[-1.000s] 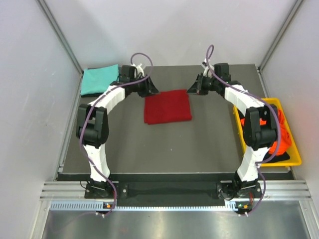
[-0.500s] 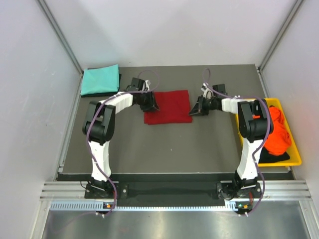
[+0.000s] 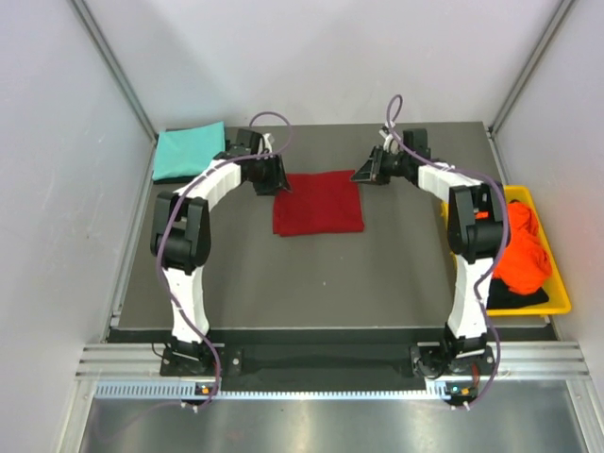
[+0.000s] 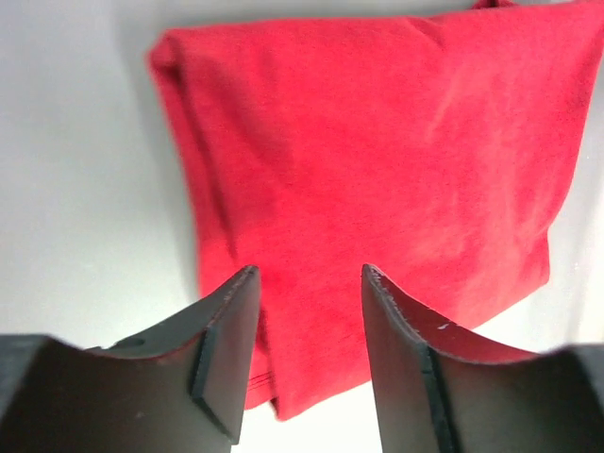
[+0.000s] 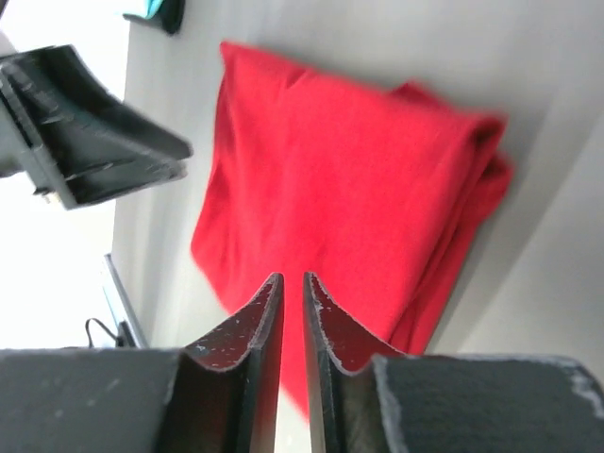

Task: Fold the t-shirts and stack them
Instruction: Neatly place the folded tshirt to the corner

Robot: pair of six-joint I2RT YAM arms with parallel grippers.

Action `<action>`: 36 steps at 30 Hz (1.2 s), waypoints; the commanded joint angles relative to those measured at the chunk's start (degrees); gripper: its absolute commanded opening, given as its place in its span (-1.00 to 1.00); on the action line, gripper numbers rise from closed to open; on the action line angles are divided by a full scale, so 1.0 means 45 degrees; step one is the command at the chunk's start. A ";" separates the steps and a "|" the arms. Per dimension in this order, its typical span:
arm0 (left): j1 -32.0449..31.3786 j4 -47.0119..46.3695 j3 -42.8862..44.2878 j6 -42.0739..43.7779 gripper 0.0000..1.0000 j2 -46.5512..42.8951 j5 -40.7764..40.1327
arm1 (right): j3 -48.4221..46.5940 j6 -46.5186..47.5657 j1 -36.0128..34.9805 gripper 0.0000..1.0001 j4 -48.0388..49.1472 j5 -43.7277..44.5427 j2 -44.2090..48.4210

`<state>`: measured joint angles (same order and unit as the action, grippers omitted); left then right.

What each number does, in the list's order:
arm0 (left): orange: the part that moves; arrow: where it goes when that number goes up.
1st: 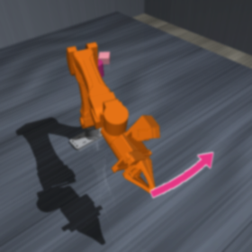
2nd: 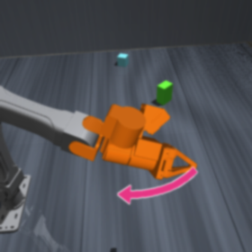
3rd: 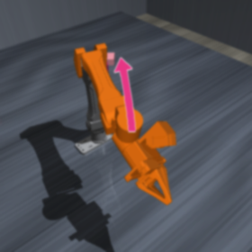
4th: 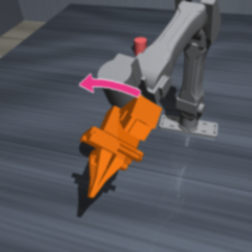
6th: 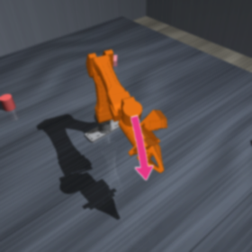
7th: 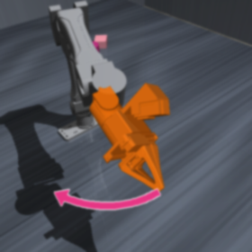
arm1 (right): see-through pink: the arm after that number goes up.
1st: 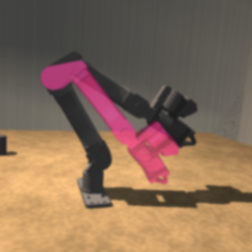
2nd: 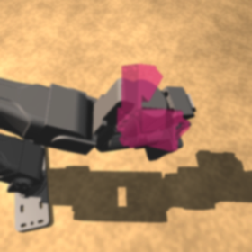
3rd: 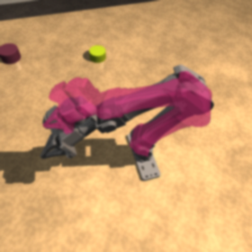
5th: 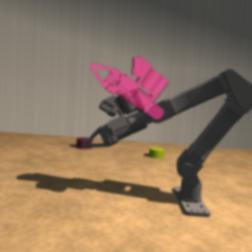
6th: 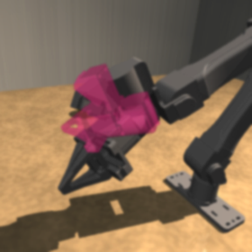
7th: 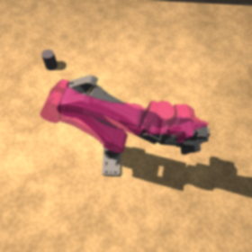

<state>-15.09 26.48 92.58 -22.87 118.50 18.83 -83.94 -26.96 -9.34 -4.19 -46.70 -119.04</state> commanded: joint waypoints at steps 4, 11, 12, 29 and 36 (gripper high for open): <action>0.0853 0.0540 0.0541 0.0630 0.13 -0.0240 0.1516 | -0.2026 -0.0590 0.0162 -0.67 0.0501 0.0142 -0.2293; 0.1557 0.0814 0.0677 0.1059 0.25 0.0541 0.2417 | -0.2167 -0.1466 0.0630 -0.65 0.1432 0.0730 -0.3311; 0.1538 0.0834 0.0736 0.1137 0.25 0.0639 0.2572 | -0.2089 -0.1547 0.0670 -0.62 0.1573 0.0613 -0.3253; 0.1166 -0.1879 -0.2113 -0.0229 -0.29 0.0796 0.4623 | 0.3866 -0.0455 0.0729 0.05 0.1322 0.1352 0.2663; 0.1205 -0.1979 -0.2349 -0.1010 -0.81 0.0621 0.5035 | 0.5682 0.0287 0.0514 0.11 0.0969 0.1978 0.3232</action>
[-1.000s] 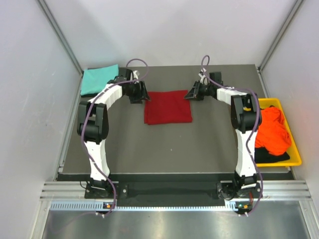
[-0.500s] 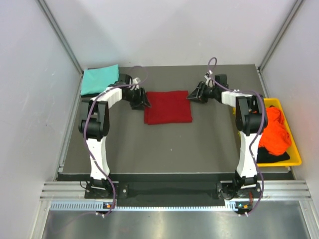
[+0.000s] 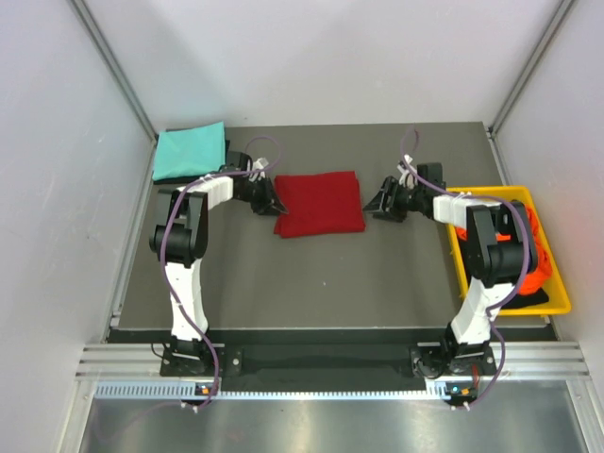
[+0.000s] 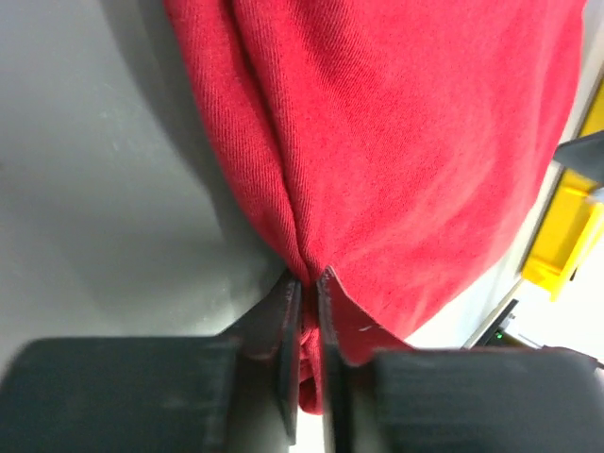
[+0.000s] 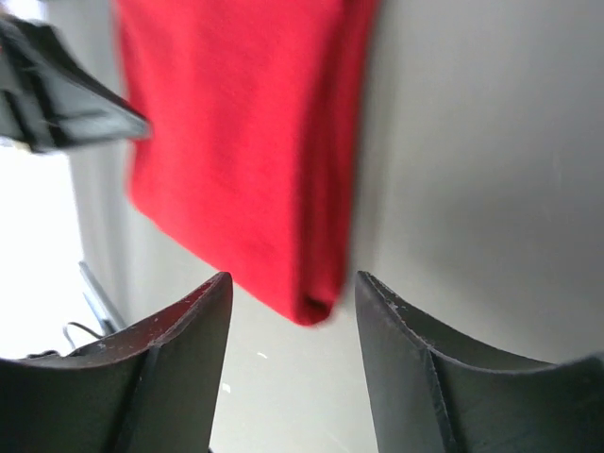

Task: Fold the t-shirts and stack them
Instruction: Neatly place the folded tshirt to the corner

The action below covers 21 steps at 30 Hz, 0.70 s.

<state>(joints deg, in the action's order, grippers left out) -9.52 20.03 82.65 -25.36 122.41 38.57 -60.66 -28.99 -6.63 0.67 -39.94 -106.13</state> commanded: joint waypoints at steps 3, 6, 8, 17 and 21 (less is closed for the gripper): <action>-0.0033 0.0233 -0.0105 -0.0341 -0.26 -0.0658 -0.0091 | 0.0707 0.1129 -0.0186 0.15 -0.0109 0.0634 0.0225; -0.0072 0.0762 -0.0494 0.0011 -0.01 -0.1360 -0.0698 | 0.0785 0.1384 -0.0283 0.17 -0.0442 0.0615 0.0127; -0.0092 0.0628 -0.1214 -0.0007 0.04 -0.1966 -0.0699 | 0.0786 0.1423 -0.0342 0.18 -0.0324 0.0634 0.0146; -0.0502 0.0489 -0.2429 0.0148 0.03 -0.2339 -0.1050 | 0.0336 0.1404 -0.0791 0.18 -0.0265 0.0790 -0.0303; -0.0580 0.0958 -0.2663 0.0402 0.05 -0.2825 -0.2259 | 0.0434 0.1462 -0.1006 0.17 -0.0422 0.1103 -0.0186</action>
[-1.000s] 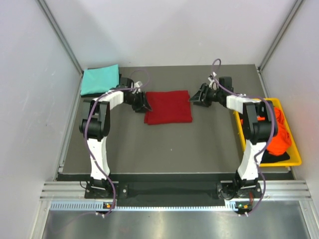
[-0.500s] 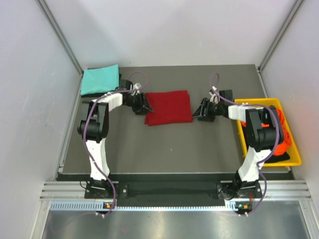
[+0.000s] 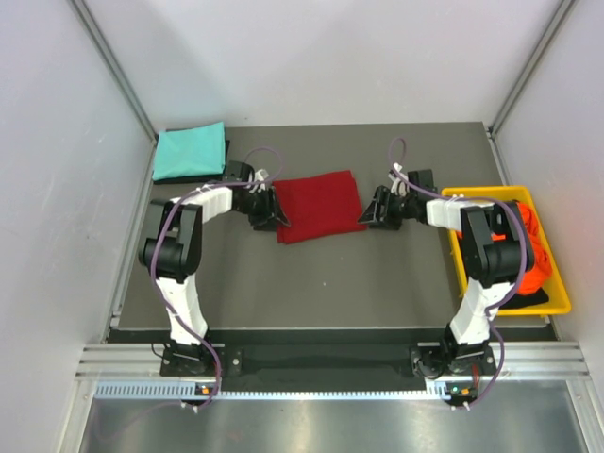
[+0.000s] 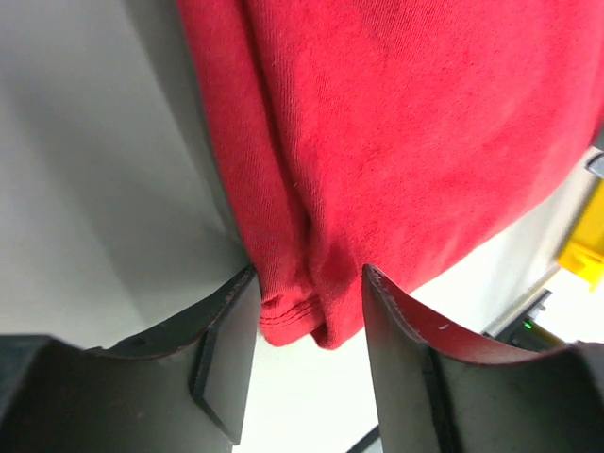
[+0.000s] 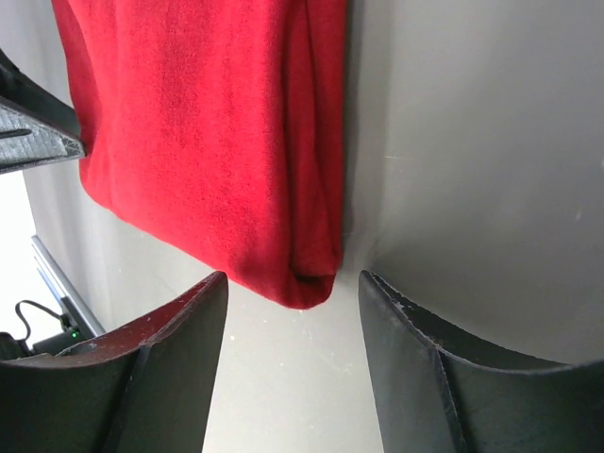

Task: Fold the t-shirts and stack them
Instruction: Neatly place the folded tshirt to the corner

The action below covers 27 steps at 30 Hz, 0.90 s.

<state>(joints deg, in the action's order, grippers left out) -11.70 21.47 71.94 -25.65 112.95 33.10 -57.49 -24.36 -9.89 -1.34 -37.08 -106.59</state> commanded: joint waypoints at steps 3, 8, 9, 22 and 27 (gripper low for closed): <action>-0.0094 0.1105 -0.0323 0.0544 0.10 -0.1133 -0.2060 | -0.0173 0.0394 -0.0360 0.15 0.0083 0.0505 -0.0103; -0.0211 0.1185 -0.0712 0.0212 0.11 -0.2148 -0.3156 | -0.0075 0.0413 -0.0458 0.10 0.0103 0.0662 -0.0104; -0.0250 0.0992 -0.0810 0.0134 0.11 -0.2266 -0.3157 | -0.0036 0.0413 -0.0497 0.10 0.0065 0.0701 -0.0084; -0.0817 -0.1119 -0.2276 -0.1096 0.09 -0.1916 -0.1321 | -0.0134 0.0335 -0.0497 0.11 0.0083 0.1014 -0.0044; -0.0837 -0.1666 -0.2413 -0.1272 -0.21 -0.1935 -0.0932 | 0.0353 0.0062 -0.0517 -0.07 0.0649 0.0780 -0.0103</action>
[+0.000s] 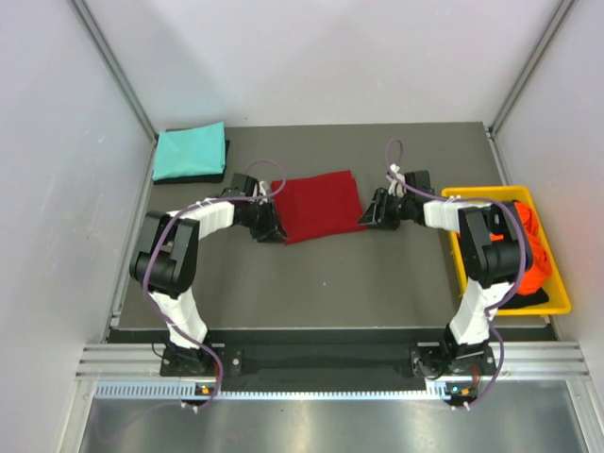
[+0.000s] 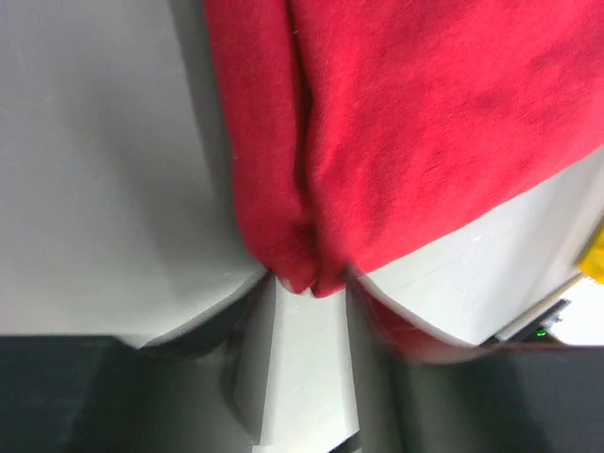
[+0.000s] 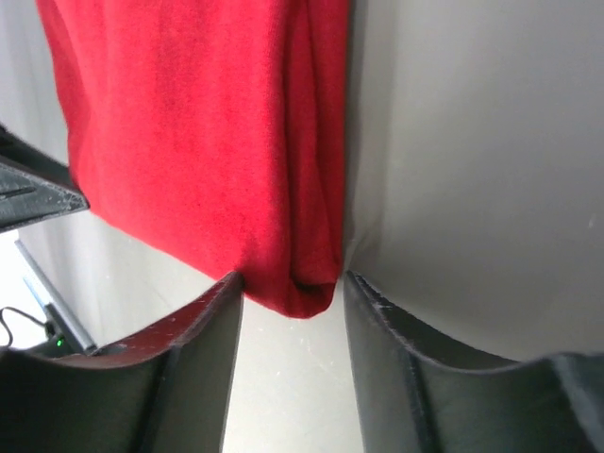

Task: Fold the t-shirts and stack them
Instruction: Neatly place the folded tshirt to the corner

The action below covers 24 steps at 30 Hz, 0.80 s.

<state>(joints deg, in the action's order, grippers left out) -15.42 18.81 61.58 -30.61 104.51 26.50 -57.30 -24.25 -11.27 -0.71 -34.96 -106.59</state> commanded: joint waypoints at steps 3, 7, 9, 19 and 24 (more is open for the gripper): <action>0.0067 -0.2181 -0.0403 -0.0598 -0.71 -0.0080 0.1744 | 0.0642 -0.0255 -0.0269 -0.19 0.0899 0.0055 -0.0123; 0.0087 -0.3457 -0.1261 -0.1614 -1.00 0.0018 0.2647 | 0.1169 -0.0567 -0.0367 -0.52 0.1426 -0.0141 -0.0025; 0.0087 -0.2430 -0.1302 -0.1499 -1.00 -0.0021 0.1716 | 0.1520 -0.0685 -0.0367 -0.69 0.1680 -0.0219 0.0072; 0.0106 0.0390 0.0313 0.0180 0.23 -0.0842 -0.0849 | 0.1795 -0.0627 -0.0367 -0.40 0.1779 -0.0356 0.0052; 0.0398 0.0199 0.1860 0.0631 0.25 0.0093 -0.0656 | 0.1717 -0.0452 -0.0367 -0.07 0.1311 -0.0259 0.0461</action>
<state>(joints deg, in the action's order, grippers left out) -14.63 20.29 65.67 -30.65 103.09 24.43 -51.00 -28.56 -11.90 9.06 -37.98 -105.91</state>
